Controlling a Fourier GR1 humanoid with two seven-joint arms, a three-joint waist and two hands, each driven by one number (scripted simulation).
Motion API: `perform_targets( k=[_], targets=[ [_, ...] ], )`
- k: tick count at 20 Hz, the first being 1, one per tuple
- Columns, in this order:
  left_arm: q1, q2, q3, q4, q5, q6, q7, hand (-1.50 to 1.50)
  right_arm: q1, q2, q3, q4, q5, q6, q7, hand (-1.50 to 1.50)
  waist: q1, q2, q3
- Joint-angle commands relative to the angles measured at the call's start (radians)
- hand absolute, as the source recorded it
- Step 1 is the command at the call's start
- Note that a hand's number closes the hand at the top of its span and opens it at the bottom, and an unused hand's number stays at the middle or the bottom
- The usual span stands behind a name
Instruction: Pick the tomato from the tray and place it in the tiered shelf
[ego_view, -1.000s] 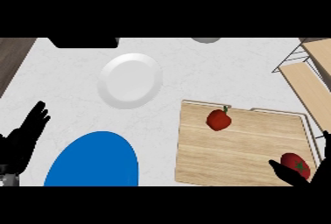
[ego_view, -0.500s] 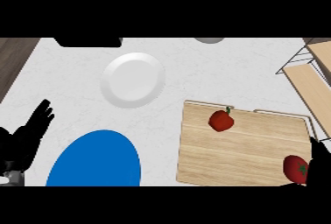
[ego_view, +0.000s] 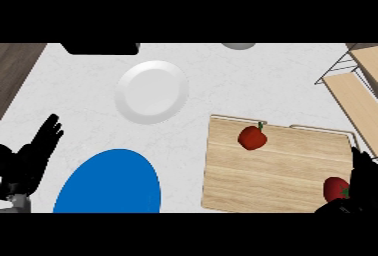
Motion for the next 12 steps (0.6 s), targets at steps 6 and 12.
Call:
perform_targets(
  k=[6,12],
  targets=[
    [0.015,-0.019,0.015,-0.026,-0.015,0.003,0.02,0.0,-0.021,-0.005,-0.1,0.068,-0.015,0.142,0.044,-1.5,-0.006,-0.002,0.002],
    [0.052,-0.033,0.017,-0.102,-0.025,-0.023,0.047,0.0,-0.028,0.034,-0.118,0.116,0.055,0.122,-0.011,-1.5,-0.004,-0.003,0.002]
  ],
)
